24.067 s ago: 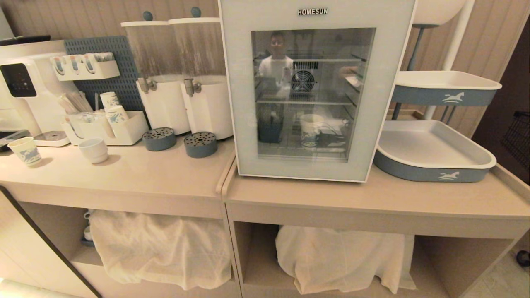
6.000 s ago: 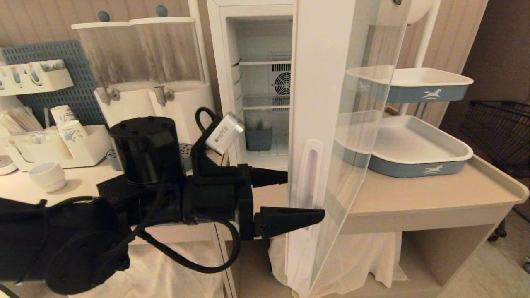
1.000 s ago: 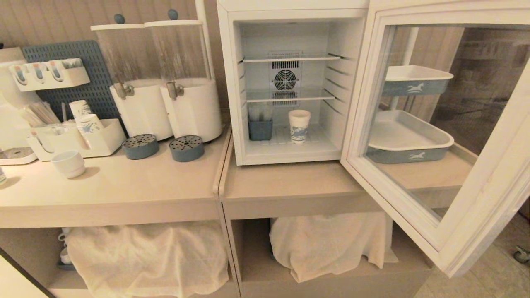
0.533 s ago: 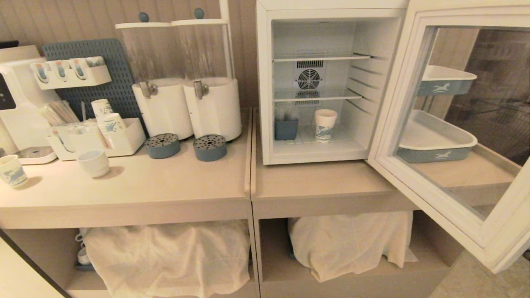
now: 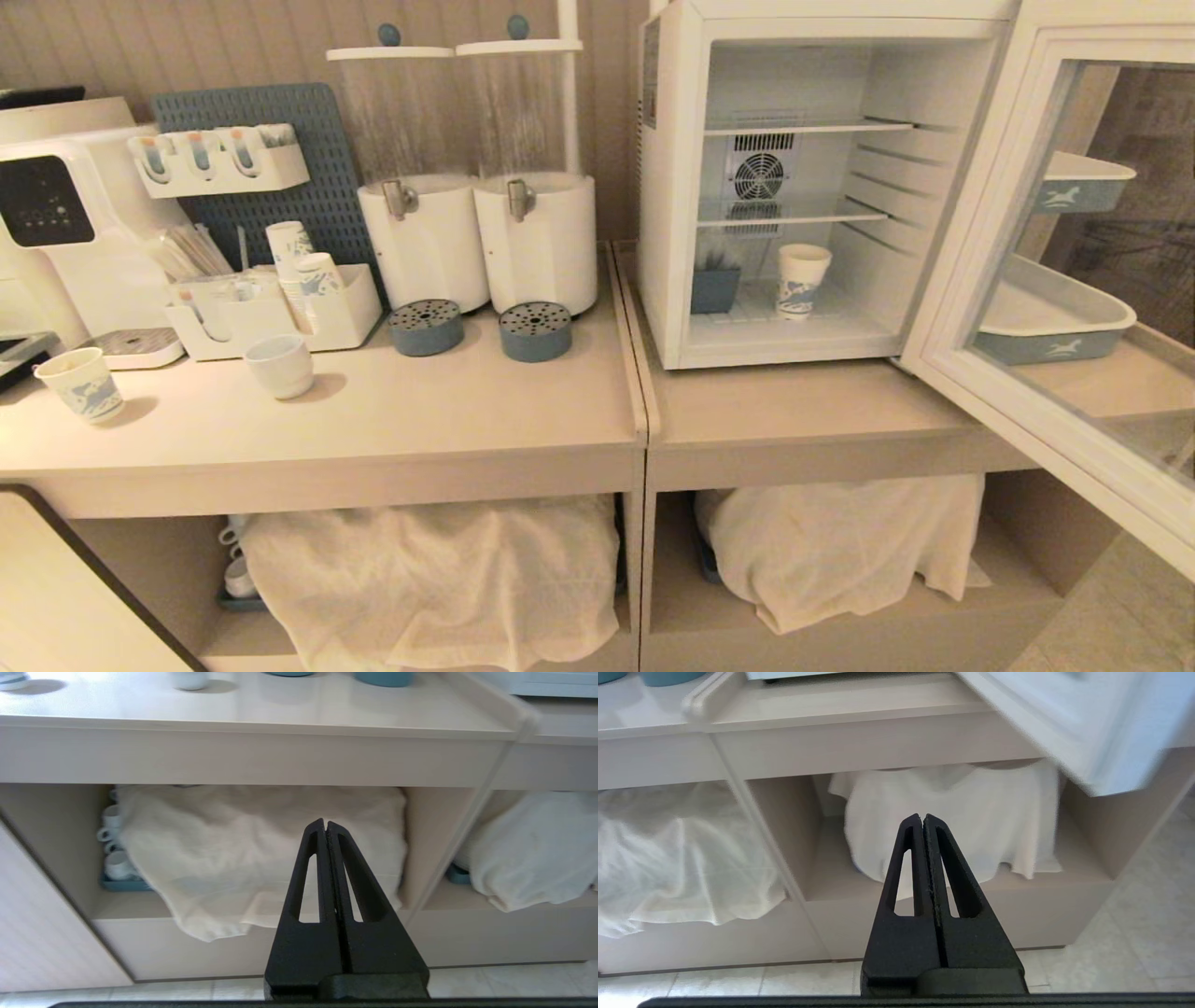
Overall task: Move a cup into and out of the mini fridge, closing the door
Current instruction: Take the paper cup out of the freezer
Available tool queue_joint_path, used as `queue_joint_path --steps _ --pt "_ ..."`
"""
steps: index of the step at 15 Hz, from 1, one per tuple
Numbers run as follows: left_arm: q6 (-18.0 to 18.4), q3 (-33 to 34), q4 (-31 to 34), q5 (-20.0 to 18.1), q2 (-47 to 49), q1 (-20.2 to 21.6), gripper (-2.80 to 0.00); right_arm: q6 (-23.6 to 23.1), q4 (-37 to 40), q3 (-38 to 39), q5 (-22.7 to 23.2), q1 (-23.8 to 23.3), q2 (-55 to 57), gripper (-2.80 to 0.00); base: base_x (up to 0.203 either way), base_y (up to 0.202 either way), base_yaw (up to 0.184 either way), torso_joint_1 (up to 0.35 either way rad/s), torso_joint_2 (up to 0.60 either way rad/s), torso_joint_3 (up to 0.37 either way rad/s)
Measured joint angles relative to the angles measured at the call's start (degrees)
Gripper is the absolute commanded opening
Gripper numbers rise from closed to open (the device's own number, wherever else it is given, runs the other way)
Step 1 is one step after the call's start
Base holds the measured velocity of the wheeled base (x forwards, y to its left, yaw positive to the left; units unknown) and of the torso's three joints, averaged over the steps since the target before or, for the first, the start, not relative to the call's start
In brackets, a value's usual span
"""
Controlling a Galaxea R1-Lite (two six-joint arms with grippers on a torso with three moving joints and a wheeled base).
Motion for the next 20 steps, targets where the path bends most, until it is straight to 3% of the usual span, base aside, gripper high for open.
queue_joint_path --steps 4,8,20 --pt "0.00 0.00 0.00 0.01 0.00 -0.06 -2.80 -0.02 0.00 0.00 0.02 -0.06 0.00 -2.80 0.000 0.143 0.000 0.001 0.00 0.004" --pt "0.16 0.00 0.03 0.09 0.00 0.05 -2.80 -0.02 -0.02 0.00 0.04 0.00 0.00 -2.80 0.000 0.000 0.000 0.000 0.00 0.000" --pt "-0.30 0.00 0.03 0.04 0.00 -0.06 -2.80 0.11 -0.02 0.09 0.03 -0.09 0.00 -2.80 0.166 0.020 0.000 0.001 0.01 0.000"
